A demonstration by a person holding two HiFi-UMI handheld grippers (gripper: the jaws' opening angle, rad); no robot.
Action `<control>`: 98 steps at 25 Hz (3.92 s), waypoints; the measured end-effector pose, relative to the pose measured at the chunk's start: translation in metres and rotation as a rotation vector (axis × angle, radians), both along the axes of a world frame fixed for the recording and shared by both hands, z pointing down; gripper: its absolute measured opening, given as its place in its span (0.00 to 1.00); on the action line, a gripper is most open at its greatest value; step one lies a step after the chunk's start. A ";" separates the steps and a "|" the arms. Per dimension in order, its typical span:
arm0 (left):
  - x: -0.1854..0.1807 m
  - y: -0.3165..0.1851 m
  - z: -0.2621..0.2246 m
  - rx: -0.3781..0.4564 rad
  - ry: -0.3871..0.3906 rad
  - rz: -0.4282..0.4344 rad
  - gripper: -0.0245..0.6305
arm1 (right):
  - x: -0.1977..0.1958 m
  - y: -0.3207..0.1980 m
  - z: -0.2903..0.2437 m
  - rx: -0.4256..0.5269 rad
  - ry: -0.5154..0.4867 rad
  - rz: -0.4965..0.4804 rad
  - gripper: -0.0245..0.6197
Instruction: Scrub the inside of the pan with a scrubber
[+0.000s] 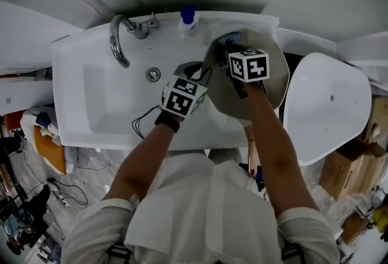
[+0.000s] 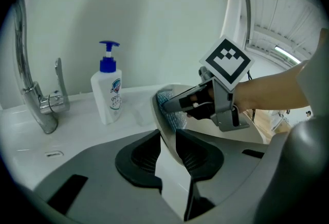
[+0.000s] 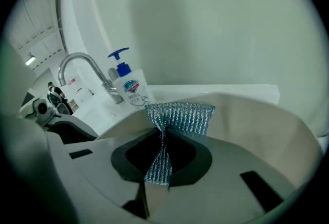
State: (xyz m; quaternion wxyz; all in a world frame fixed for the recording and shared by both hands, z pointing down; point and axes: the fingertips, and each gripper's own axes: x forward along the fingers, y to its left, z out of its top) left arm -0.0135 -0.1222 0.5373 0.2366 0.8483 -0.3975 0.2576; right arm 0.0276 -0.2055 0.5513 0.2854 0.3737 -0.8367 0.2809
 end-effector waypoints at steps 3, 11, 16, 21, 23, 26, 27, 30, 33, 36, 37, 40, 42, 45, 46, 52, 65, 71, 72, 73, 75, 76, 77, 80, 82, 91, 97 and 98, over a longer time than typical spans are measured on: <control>0.000 -0.001 -0.003 0.007 0.005 0.002 0.20 | 0.043 -0.024 -0.004 0.025 0.038 0.146 0.10; 0.000 -0.004 -0.001 -0.007 -0.003 0.005 0.19 | 0.054 -0.027 0.003 0.012 0.008 0.182 0.10; 0.000 -0.004 -0.001 -0.023 0.002 0.000 0.19 | -0.002 -0.001 0.002 -0.033 -0.093 0.017 0.10; 0.000 -0.005 -0.001 -0.026 0.006 -0.004 0.19 | -0.026 0.031 0.003 -0.110 -0.166 -0.091 0.10; -0.001 -0.005 -0.001 -0.025 0.004 -0.007 0.19 | -0.031 0.045 0.006 -0.142 -0.159 -0.152 0.10; -0.001 -0.006 0.000 -0.024 -0.006 -0.014 0.18 | -0.036 0.068 0.013 -0.189 -0.133 -0.237 0.10; -0.001 -0.006 0.000 -0.024 -0.009 -0.017 0.18 | -0.036 0.076 0.014 -0.208 -0.130 -0.259 0.10; -0.002 -0.006 0.001 -0.022 -0.018 -0.025 0.18 | -0.036 0.094 0.018 -0.261 -0.138 -0.301 0.10; -0.001 -0.006 0.000 -0.025 -0.024 -0.030 0.18 | -0.033 0.105 0.019 -0.322 -0.148 -0.315 0.10; -0.001 -0.006 0.000 -0.019 -0.024 -0.042 0.17 | -0.030 0.120 0.018 -0.403 -0.138 -0.371 0.10; -0.002 -0.006 0.000 -0.020 -0.023 -0.050 0.17 | -0.028 0.127 0.019 -0.434 -0.124 -0.404 0.10; -0.003 -0.007 0.000 -0.031 -0.016 -0.069 0.17 | -0.022 0.143 0.020 -0.500 -0.100 -0.473 0.10; -0.002 -0.007 -0.002 -0.030 -0.015 -0.075 0.16 | -0.022 0.141 0.020 -0.494 -0.101 -0.464 0.11; 0.000 -0.009 -0.003 -0.023 -0.023 -0.079 0.15 | -0.027 0.119 0.020 -0.434 -0.108 -0.375 0.11; 0.000 -0.010 -0.002 -0.025 -0.029 -0.079 0.15 | -0.029 0.110 0.021 -0.410 -0.108 -0.341 0.11; -0.001 -0.012 0.002 -0.041 -0.036 -0.096 0.14 | -0.031 0.106 0.020 -0.394 -0.117 -0.295 0.11; 0.004 -0.016 -0.003 -0.029 -0.072 -0.100 0.11 | 0.020 0.203 0.012 -0.747 0.039 -0.637 0.11; 0.001 -0.016 0.002 -0.053 -0.081 -0.110 0.11 | 0.060 0.220 0.021 -0.800 0.257 -0.694 0.11; 0.001 -0.015 0.003 -0.058 -0.081 -0.113 0.11 | 0.066 0.222 0.022 -0.810 0.292 -0.703 0.11; 0.001 -0.015 0.004 -0.062 -0.081 -0.115 0.11 | 0.073 0.222 0.023 -0.820 0.330 -0.713 0.11; 0.000 -0.017 0.006 -0.071 -0.083 -0.115 0.11 | 0.089 0.219 0.028 -0.836 0.430 -0.732 0.11; 0.000 -0.017 0.006 -0.075 -0.084 -0.114 0.11 | 0.099 0.217 0.031 -0.841 0.492 -0.740 0.11; 0.000 -0.017 0.005 -0.076 -0.084 -0.113 0.11 | 0.111 0.213 0.033 -0.842 0.558 -0.744 0.11; 0.002 -0.016 0.001 -0.075 -0.082 -0.114 0.11 | 0.141 0.198 0.038 -0.817 0.720 -0.723 0.11; 0.003 -0.016 0.002 -0.074 -0.080 -0.116 0.11 | 0.150 0.187 0.042 -0.793 0.768 -0.689 0.11; 0.003 -0.015 0.001 -0.076 -0.076 -0.113 0.11 | 0.162 0.135 0.058 -0.642 0.873 -0.527 0.11; 0.002 -0.016 0.004 -0.069 -0.075 -0.116 0.11 | 0.153 0.094 0.058 -0.461 0.802 -0.415 0.11; 0.003 -0.016 0.004 -0.069 -0.074 -0.115 0.11 | 0.151 0.087 0.057 -0.424 0.795 -0.393 0.11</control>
